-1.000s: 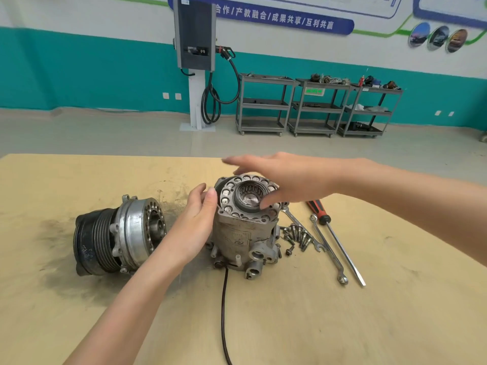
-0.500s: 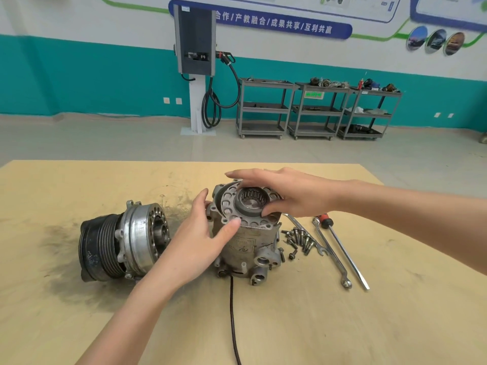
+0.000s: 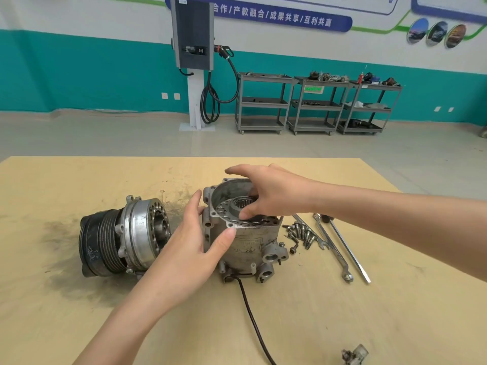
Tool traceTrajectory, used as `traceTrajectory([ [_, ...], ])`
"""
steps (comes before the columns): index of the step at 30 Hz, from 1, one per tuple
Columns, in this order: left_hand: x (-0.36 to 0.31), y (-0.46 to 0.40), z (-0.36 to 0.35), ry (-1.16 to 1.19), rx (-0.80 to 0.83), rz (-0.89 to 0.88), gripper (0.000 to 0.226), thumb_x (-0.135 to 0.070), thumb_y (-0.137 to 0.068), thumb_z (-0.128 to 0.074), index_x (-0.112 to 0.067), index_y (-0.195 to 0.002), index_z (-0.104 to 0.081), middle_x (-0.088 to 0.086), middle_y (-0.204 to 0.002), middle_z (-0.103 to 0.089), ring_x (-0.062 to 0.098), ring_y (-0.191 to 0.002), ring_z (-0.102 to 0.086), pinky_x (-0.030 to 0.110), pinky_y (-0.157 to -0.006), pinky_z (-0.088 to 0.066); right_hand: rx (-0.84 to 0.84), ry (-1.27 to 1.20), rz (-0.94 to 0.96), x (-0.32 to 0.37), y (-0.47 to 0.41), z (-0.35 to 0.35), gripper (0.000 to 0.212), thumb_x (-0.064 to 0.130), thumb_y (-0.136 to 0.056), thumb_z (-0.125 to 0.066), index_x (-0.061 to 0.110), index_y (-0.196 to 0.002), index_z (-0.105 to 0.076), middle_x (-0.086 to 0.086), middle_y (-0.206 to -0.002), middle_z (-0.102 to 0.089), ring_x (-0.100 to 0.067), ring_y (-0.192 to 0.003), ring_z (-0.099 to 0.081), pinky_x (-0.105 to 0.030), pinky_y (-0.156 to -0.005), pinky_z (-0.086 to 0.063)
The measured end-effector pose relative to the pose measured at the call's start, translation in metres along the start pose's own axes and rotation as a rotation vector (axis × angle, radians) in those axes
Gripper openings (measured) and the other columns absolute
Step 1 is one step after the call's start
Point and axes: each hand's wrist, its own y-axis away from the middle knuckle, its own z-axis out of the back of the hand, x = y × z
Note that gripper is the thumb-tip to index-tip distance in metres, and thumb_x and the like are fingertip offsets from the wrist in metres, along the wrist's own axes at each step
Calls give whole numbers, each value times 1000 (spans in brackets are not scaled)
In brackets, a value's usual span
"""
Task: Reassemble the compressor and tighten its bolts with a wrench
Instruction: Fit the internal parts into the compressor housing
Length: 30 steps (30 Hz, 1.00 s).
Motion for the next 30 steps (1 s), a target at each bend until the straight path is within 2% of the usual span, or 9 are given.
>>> traceTrajectory([
  [2,1,4,4,4,11,-1,100,-81,-67,-34,-47,-149,13,-26,-154,-18,15,-134,-42,35,-111,-34,-9,-33,-15,0,0,0,92,31,-78,-81,31,-152,-26,-1,-149,-44,-22,-132,-44,-38,-101,-46],
  [6,6,15,9,42,18,-12,94,-78,-72,-36,-51,-147,13,-38,-150,-12,3,-140,-30,29,-113,-29,-36,-107,-34,0,4,-1,93,25,-78,-82,32,-153,-26,0,-149,-45,-22,-126,-50,-38,-96,-51],
  [9,11,25,12,74,10,-26,82,-84,-74,-31,-63,-140,13,-52,-142,-12,-27,-122,-31,3,-97,-27,-67,-226,-41,0,2,17,95,19,-77,-82,36,-152,-26,-4,-142,-51,-14,-107,-57,-14,-60,-54],
  [11,13,32,15,95,-7,-24,84,-92,-66,-33,-69,-136,8,-57,-137,-17,-30,-101,-41,3,-90,-30,-137,-199,-18,2,2,32,96,23,-75,-83,38,-151,-27,-2,-142,-52,-7,-103,-55,-4,-50,-45],
  [14,19,35,19,139,-81,-77,88,-95,-62,-37,-68,-138,-3,-48,-139,-31,-12,-93,-52,19,-90,-40,-193,-108,7,5,6,34,100,25,-73,-86,35,-153,-26,4,-147,-48,-6,-108,-56,-8,-63,-46],
  [19,22,24,16,258,-97,-120,80,-82,-70,-48,-63,-140,-14,-42,-140,-37,-17,-132,-32,22,-105,-35,-214,21,24,7,13,6,95,25,-76,-84,27,-153,-29,4,-150,-45,-19,-131,-51,-32,-101,-44],
  [23,20,14,7,265,-63,-108,75,-65,-82,-48,-53,-147,-13,-40,-145,-31,-18,-135,-26,29,-117,-24,-236,92,16,10,10,3,89,31,-80,-81,27,-153,-30,1,-142,-55,-24,-122,-58,-35,-102,-44],
  [28,21,9,3,272,-81,-119,74,-62,-82,-49,-52,-147,-16,-38,-146,-32,-17,-135,-27,25,-114,-24,-83,223,-23,13,6,-9,84,28,-85,-75,24,-153,-28,-7,-136,-60,-33,-121,-57,-60,-108,-36],
  [30,22,8,2,279,-83,-124,70,-65,-86,-48,-52,-147,-17,-39,-146,-32,-17,-135,-28,24,-113,-25,-68,281,-20,15,1,-6,80,28,-87,-73,23,-153,-29,-7,-134,-61,-31,-117,-59,-56,-108,-39],
])
